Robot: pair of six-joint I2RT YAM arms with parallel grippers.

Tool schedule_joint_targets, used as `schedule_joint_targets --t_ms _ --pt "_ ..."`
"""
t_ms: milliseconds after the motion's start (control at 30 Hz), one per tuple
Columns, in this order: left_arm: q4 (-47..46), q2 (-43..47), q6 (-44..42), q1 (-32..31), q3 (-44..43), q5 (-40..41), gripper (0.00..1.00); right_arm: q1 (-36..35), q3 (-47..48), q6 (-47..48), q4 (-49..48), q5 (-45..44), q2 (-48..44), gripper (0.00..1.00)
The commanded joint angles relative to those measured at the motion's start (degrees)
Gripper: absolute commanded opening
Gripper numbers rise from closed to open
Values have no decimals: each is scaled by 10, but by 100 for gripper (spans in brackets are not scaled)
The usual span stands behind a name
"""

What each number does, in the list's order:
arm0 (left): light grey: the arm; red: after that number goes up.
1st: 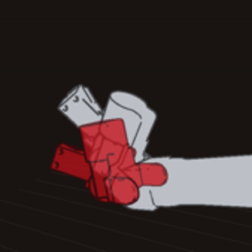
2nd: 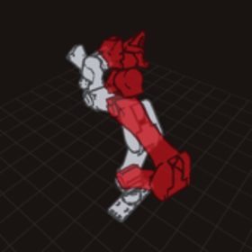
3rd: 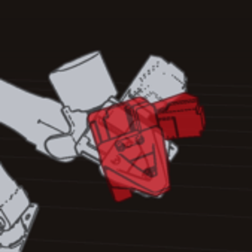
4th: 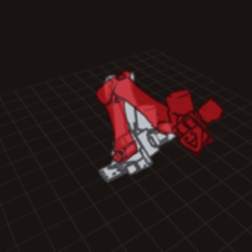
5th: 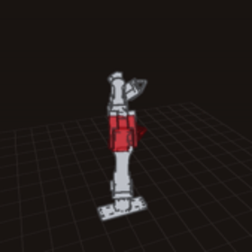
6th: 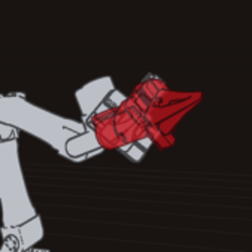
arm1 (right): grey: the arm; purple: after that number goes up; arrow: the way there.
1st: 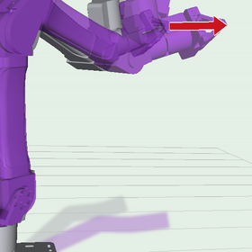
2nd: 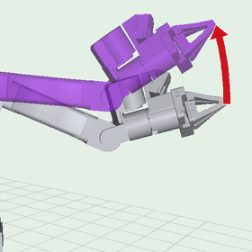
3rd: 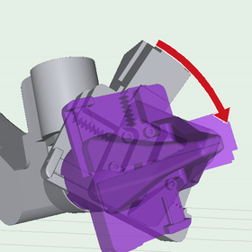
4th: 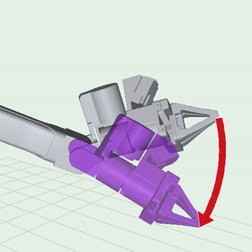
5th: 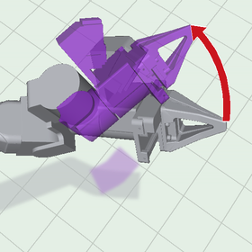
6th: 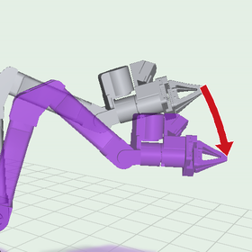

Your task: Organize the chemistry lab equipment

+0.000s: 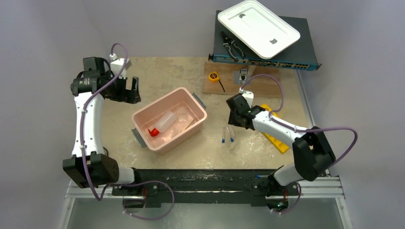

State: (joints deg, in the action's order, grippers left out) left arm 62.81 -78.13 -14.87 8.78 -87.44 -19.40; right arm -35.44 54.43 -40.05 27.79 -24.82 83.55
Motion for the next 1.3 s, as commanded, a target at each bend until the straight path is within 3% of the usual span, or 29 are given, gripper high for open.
schedule_joint_targets --t_ms 0,67,333,700,1167,1267 --pt "14 -14 41 82 -18 -111 100 28 -2 15 -70 16 19 46" --pt "36 -25 34 98 -26 -138 100 35 0 21 -83 29 36 46" --pt "16 16 12 98 36 -122 100 37 -4 39 -133 83 77 50" --pt "18 37 -23 98 93 -89 100 38 -25 36 -152 91 124 47" --pt "5 53 -38 97 115 -72 100 37 -20 30 -141 55 137 0" --pt "4 55 -40 97 117 -72 100 37 -6 32 -122 48 115 0"
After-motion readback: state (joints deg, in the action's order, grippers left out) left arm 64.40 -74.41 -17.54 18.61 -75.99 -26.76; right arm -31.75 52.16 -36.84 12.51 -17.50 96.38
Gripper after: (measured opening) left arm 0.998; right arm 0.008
